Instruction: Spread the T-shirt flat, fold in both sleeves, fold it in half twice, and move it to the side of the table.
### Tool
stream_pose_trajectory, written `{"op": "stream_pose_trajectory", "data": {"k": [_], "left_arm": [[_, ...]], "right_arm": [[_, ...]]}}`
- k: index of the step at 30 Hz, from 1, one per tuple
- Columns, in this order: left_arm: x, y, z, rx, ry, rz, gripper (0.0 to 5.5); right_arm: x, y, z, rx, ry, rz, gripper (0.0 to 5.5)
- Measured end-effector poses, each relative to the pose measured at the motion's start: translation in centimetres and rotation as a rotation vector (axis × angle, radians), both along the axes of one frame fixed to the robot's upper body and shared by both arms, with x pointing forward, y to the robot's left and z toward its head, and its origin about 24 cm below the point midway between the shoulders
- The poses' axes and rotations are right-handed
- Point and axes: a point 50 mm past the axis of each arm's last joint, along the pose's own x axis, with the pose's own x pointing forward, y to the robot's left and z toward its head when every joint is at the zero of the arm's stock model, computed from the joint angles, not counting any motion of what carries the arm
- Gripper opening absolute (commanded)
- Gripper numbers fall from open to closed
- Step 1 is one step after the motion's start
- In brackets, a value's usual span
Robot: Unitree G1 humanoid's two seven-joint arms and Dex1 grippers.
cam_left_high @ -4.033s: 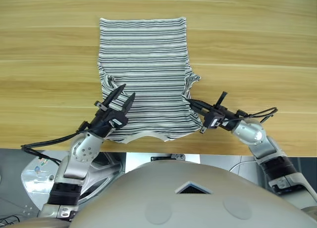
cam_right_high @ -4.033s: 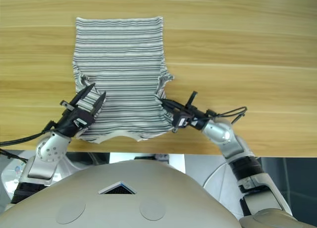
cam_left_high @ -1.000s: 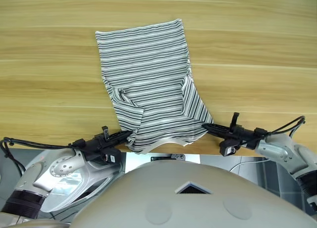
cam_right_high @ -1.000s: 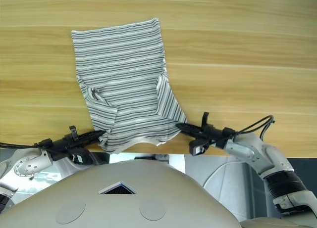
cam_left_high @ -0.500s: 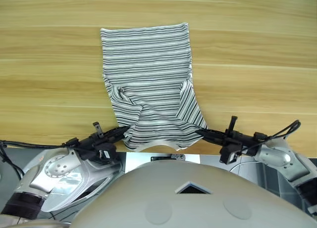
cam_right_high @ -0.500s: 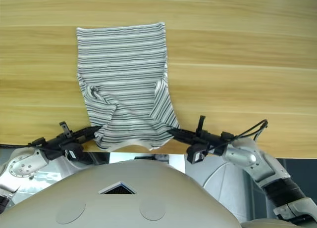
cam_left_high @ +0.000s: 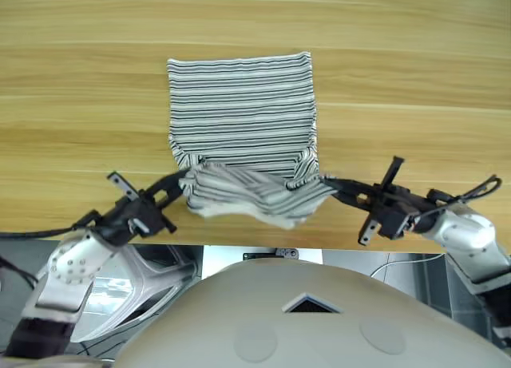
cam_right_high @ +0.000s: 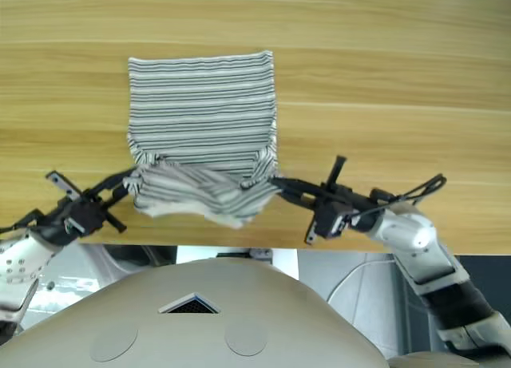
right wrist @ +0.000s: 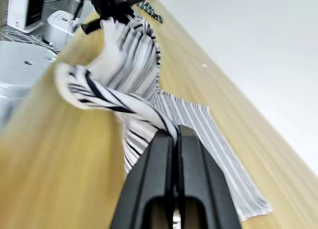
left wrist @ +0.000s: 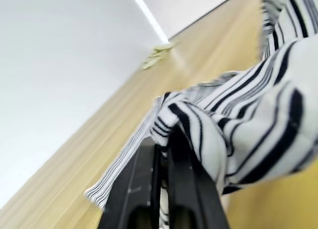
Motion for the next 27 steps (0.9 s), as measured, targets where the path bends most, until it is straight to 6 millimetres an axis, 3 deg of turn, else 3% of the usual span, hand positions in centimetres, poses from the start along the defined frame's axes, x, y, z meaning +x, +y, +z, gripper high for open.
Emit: {"op": "stream_pose_trajectory", "data": {"k": [3, 8, 13, 20, 27], "left_arm": [[1.9, -0.6, -1.3, -0.036, 0.038, 0.060, 0.00], [7.0, -1.0, -3.7, -0.092, 0.125, 0.249, 0.00], [8.5, -1.2, -5.3, -0.113, 0.179, 0.316, 0.00], [10.8, -0.7, -4.4, -0.209, 0.135, 0.379, 0.00], [12.4, -1.4, -0.7, -0.339, -0.014, 0.332, 0.00]], "right_arm": [[2.3, 0.7, -1.1, 0.021, -0.002, -0.056, 0.00], [7.7, 2.6, -2.9, 0.100, 0.048, -0.203, 0.00], [11.7, 3.9, -3.3, 0.180, 0.070, -0.343, 0.00], [15.0, 4.8, -4.1, 0.168, 0.064, -0.480, 0.00], [16.0, 5.1, -3.9, 0.163, 0.033, -0.495, 0.00]]}}
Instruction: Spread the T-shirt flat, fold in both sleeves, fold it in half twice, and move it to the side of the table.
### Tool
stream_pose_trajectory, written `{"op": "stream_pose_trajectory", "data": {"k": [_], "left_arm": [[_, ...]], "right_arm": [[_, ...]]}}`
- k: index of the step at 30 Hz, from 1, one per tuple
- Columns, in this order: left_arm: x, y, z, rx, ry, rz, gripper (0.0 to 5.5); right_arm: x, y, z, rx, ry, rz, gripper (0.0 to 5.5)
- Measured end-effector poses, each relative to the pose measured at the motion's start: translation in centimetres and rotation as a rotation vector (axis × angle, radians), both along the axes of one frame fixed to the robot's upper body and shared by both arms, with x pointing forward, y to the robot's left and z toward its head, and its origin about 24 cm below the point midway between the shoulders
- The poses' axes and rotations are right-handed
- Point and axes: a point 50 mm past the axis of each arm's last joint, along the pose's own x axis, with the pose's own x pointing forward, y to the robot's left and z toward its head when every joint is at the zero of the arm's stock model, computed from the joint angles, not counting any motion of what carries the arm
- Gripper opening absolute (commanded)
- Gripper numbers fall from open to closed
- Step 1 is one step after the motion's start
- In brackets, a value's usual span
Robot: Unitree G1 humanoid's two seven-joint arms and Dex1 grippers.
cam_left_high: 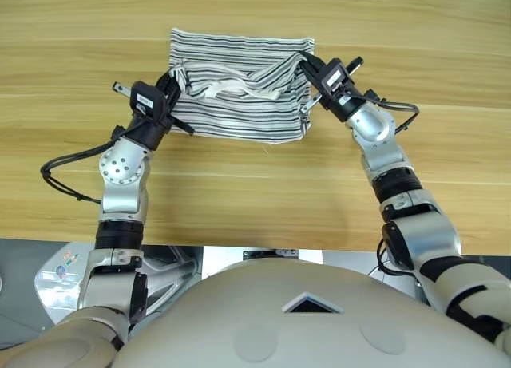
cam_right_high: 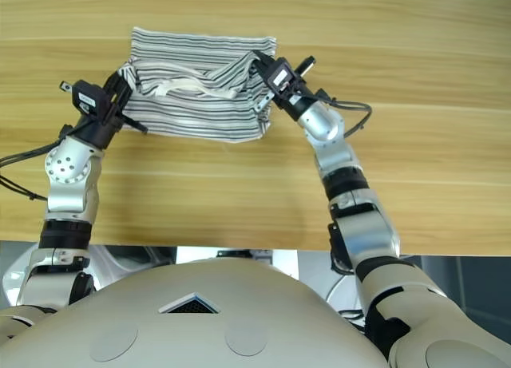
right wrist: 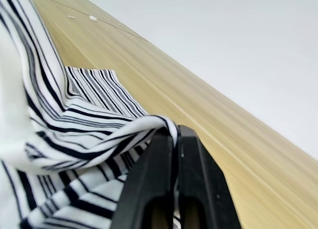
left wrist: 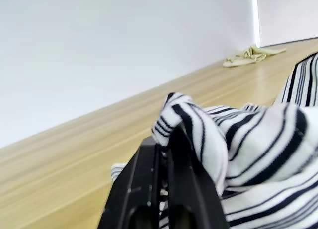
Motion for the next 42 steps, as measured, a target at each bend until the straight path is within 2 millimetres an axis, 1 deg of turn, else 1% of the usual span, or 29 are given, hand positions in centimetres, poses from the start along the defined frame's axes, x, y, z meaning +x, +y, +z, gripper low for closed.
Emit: {"op": "stream_pose_trajectory", "data": {"k": [3, 6, 10, 12, 13, 14, 15, 19, 20, 24, 26, 28, 30, 31, 32, 33, 35, 36, 37, 38, 39, 40, 41, 42], "left_arm": [[1.0, -0.1, 0.4, 0.008, 0.001, 0.005, 0.00], [2.3, 0.1, 0.0, 0.041, 0.040, 0.040, 0.00], [4.0, 0.6, -1.3, 0.098, 0.135, 0.102, 0.00], [4.5, 0.5, -1.9, 0.108, 0.165, 0.115, 0.00], [4.8, 0.5, -2.4, 0.105, 0.191, 0.127, 0.00], [5.0, 0.5, -2.7, 0.109, 0.206, 0.134, 0.00], [5.3, 0.5, -3.0, 0.114, 0.221, 0.144, 0.36], [6.1, 0.5, -3.4, 0.105, 0.251, 0.159, 1.09], [6.3, 0.5, -3.4, 0.098, 0.248, 0.161, 1.20], [7.6, 0.2, -2.5, 0.044, 0.214, 0.178, 1.95], [8.1, 0.6, -1.9, -0.007, 0.194, 0.216, 2.31], [8.2, 1.0, -2.1, -0.051, 0.200, 0.254, 2.58], [8.1, 2.0, -2.2, -0.099, 0.193, 0.334, 2.89], [8.1, 2.7, -2.0, -0.124, 0.176, 0.387, 3.00], [7.8, 3.9, -1.5, -0.172, 0.137, 0.449, 3.08], [7.2, 4.6, -1.3, -0.202, 0.103, 0.474, 3.08], [5.7, 5.0, -1.3, -0.202, 0.053, 0.466, 3.08], [4.9, 4.7, -1.1, -0.192, 0.026, 0.435, 3.08], [4.0, 3.9, -0.7, -0.198, -0.010, 0.386, 3.08], [3.6, 3.1, -0.2, -0.219, -0.043, 0.346, 3.08], [3.5, 2.2, 0.7, -0.245, -0.076, 0.315, 3.08], [3.4, 2.0, 1.3, -0.269, -0.094, 0.307, 3.08], [3.2, 1.9, 1.8, -0.292, -0.108, 0.306, 3.08], [3.0, 1.6, 2.1, -0.305, -0.112, 0.305, 3.08]], "right_arm": [[0.3, 0.6, 0.5, 0.033, -0.021, 0.004, 0.00], [0.9, 0.9, 1.2, 0.044, -0.040, 0.001, 0.00], [1.1, 1.4, 0.7, 0.052, -0.013, -0.017, 0.00], [1.5, 1.4, 0.7, 0.047, -0.011, -0.035, 0.00], [1.7, 1.3, 0.6, 0.038, -0.002, -0.058, 0.28], [2.0, 1.2, 0.5, 0.024, 0.002, -0.069, 0.38], [2.2, 1.1, 0.4, 0.016, 0.009, -0.086, 0.56], [2.9, 0.5, -0.6, -0.030, 0.071, -0.164, 1.41], [3.1, 0.3, -0.8, -0.032, 0.093, -0.201, 1.54], [4.3, 0.4, -0.7, -0.048, 0.137, -0.300, 2.36], [4.8, 0.3, -0.6, -0.047, 0.158, -0.363, 2.76], [5.0, -0.1, -0.7, -0.040, 0.170, -0.429, 3.07], [5.0, 0.1, -0.6, -0.020, 0.151, -0.458, 3.15], [5.0, 0.3, -0.2, 0.006, 0.120, -0.449, 3.15], [4.7, 1.4, 0.8, 0.065, 0.035, -0.384, 3.15], [3.9, 2.4, 1.3, 0.100, -0.019, -0.312, 3.15], [1.8, 4.4, 1.2, 0.144, -0.055, -0.178, 3.15], [0.5, 5.7, 1.1, 0.162, -0.054, -0.115, 3.15], [-0.8, 7.1, 0.9, 0.174, -0.037, -0.049, 3.15], [-1.3, 8.3, 0.5, 0.167, -0.008, -0.016, 3.15], [-1.3, 9.2, 0.1, 0.151, 0.030, -0.007, 3.15], [-1.2, 10.0, -0.2, 0.133, 0.061, 0.002, 3.15], [-0.7, 10.3, -0.7, 0.103, 0.102, -0.007, 3.15], [0.0, 10.2, -1.2, 0.071, 0.148, -0.034, 3.15]]}}
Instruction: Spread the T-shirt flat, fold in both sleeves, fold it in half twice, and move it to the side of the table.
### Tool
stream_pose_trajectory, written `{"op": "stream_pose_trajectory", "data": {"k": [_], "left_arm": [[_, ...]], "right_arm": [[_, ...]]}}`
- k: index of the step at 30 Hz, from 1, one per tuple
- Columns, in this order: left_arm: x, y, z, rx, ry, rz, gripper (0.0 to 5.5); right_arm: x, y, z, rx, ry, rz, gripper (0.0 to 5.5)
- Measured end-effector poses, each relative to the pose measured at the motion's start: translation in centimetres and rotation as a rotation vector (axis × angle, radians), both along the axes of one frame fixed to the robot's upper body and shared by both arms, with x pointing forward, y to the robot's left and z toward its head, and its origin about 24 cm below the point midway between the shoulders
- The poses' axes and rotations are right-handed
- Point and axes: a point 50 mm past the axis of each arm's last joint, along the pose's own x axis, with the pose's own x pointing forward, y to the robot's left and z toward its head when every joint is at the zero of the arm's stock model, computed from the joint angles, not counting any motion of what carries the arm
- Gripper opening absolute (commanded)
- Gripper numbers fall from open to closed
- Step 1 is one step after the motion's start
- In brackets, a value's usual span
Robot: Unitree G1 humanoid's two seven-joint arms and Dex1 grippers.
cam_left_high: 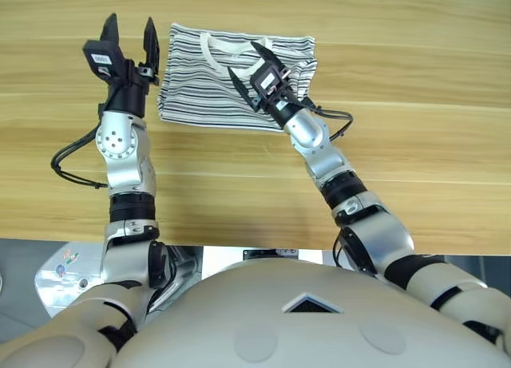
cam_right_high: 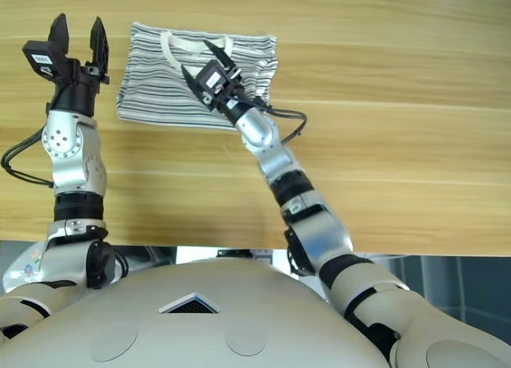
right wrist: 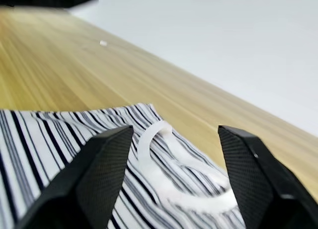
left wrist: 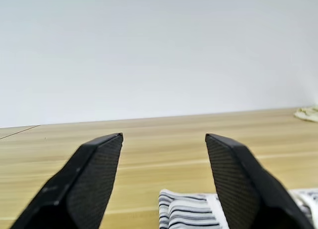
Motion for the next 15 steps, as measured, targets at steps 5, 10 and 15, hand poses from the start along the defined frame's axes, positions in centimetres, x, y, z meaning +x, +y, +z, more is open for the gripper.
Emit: {"op": "stream_pose_trajectory", "data": {"k": [5, 10, 15], "left_arm": [[-1.5, -0.2, -0.2, -0.041, 0.027, 0.003, 3.08], [-1.9, -0.1, -0.1, -0.053, 0.042, 0.009, 3.08], [-1.9, -0.2, 0.1, -0.060, 0.046, 0.009, 3.08]], "right_arm": [[2.4, -3.5, -1.4, -0.057, 0.147, -0.174, 3.15], [2.7, -6.9, -2.6, -0.002, 0.259, -0.262, 3.15], [2.8, -7.9, -2.8, -0.046, 0.253, -0.298, 3.15]]}}
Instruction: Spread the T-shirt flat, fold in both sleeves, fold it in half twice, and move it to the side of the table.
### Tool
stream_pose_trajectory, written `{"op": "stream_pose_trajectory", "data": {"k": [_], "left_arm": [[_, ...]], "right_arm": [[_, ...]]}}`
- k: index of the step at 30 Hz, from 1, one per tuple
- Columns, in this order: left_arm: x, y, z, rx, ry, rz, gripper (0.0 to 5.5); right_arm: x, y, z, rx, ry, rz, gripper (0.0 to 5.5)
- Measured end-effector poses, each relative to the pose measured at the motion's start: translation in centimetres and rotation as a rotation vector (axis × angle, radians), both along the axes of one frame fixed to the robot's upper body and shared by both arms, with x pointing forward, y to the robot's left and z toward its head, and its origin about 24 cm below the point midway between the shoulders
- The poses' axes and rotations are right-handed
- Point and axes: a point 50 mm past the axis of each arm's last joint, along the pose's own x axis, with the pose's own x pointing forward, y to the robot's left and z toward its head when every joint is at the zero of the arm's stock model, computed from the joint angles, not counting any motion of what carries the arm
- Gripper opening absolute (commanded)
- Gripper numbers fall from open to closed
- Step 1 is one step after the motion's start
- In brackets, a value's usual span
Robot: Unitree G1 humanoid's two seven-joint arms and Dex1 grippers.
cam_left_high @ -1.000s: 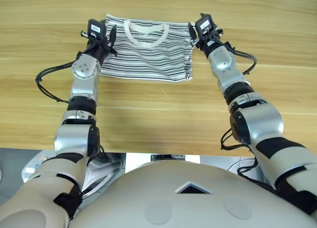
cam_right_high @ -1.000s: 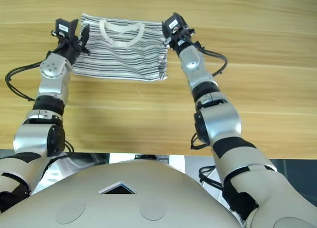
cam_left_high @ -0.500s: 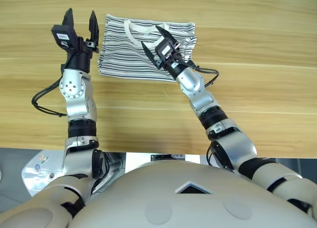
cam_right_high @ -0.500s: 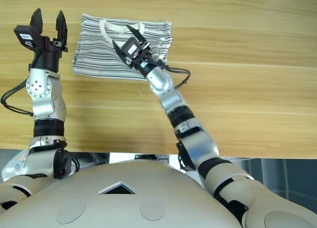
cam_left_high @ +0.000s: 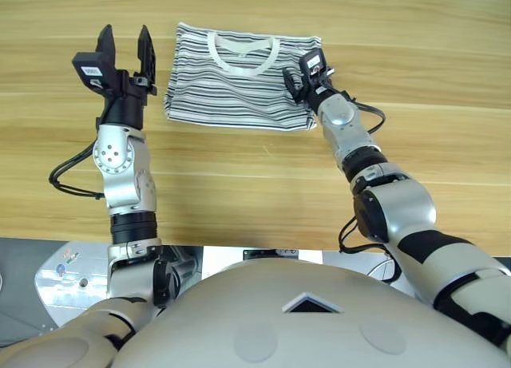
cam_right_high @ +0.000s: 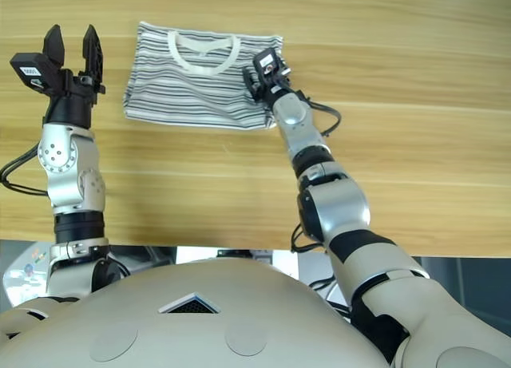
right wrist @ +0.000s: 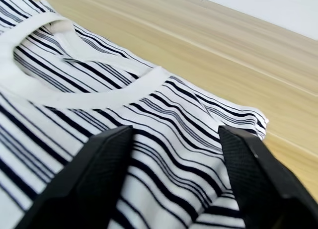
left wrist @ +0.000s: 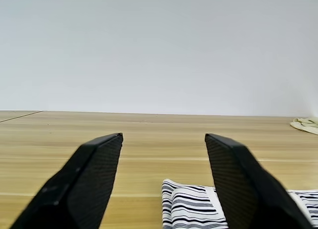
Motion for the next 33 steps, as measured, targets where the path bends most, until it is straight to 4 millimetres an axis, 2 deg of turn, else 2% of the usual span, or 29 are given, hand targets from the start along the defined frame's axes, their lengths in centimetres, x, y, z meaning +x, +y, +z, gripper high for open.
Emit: {"op": "stream_pose_trajectory", "data": {"k": [3, 5, 7, 9, 11, 14, 17, 19, 21, 24, 26, 29, 31, 33], "left_arm": [[0.1, -0.6, 0.1, 0.001, 0.005, -0.024, 3.08], [0.1, -1.0, 0.0, 0.010, 0.013, -0.041, 3.08], [0.1, -1.3, -0.2, 0.015, 0.019, -0.053, 3.08], [0.1, -1.5, -0.3, 0.016, 0.025, -0.064, 3.08], [0.2, -1.6, -0.6, 0.027, 0.040, -0.073, 3.08], [0.2, -2.1, -1.1, 0.050, 0.063, -0.107, 3.08], [0.2, -2.3, -1.5, 0.058, 0.079, -0.117, 3.08], [0.2, -2.3, -1.5, 0.059, 0.079, -0.115, 3.08], [0.2, -2.2, -1.5, 0.062, 0.080, -0.114, 3.08], [0.1, -2.0, -2.3, 0.074, 0.112, -0.105, 3.08], [-0.1, -1.8, -2.8, 0.101, 0.129, -0.105, 3.08], [-1.1, -2.3, -3.5, 0.262, 0.126, -0.197, 3.08], [-1.7, -3.4, -4.2, 0.441, 0.122, -0.332, 3.08], [-1.7, -4.5, -5.0, 0.573, 0.133, -0.450, 3.08]], "right_arm": [[-0.4, -1.4, -0.1, -0.053, -0.045, -0.018, 3.15], [-2.0, -2.0, -0.3, -0.076, -0.112, 0.016, 3.15], [-4.1, -2.5, -0.5, -0.087, -0.162, 0.057, 3.15], [-7.5, -3.1, -0.5, -0.117, -0.193, 0.105, 3.15], [-10.6, -4.0, -0.4, -0.160, -0.179, 0.137, 3.15], [-13.9, -5.6, 0.1, -0.231, -0.143, 0.154, 3.15], [-15.8, -5.1, 0.6, -0.266, -0.130, 0.227, 3.15], [-16.8, -3.3, 0.7, -0.260, -0.132, 0.334, 3.15], [-17.4, -0.4, 0.6, -0.222, -0.146, 0.455, 3.15], [-16.4, 3.3, 0.3, -0.190, -0.187, 0.551, 3.15], [-15.0, 3.3, 0.3, -0.209, -0.204, 0.524, 3.15], [-13.5, 1.4, 0.7, -0.217, -0.232, 0.407, 3.15], [-12.9, 0.2, 2.2, -0.167, -0.294, 0.329, 3.15], [-13.6, 0.4, 3.8, -0.084, -0.360, 0.334, 3.15]]}}
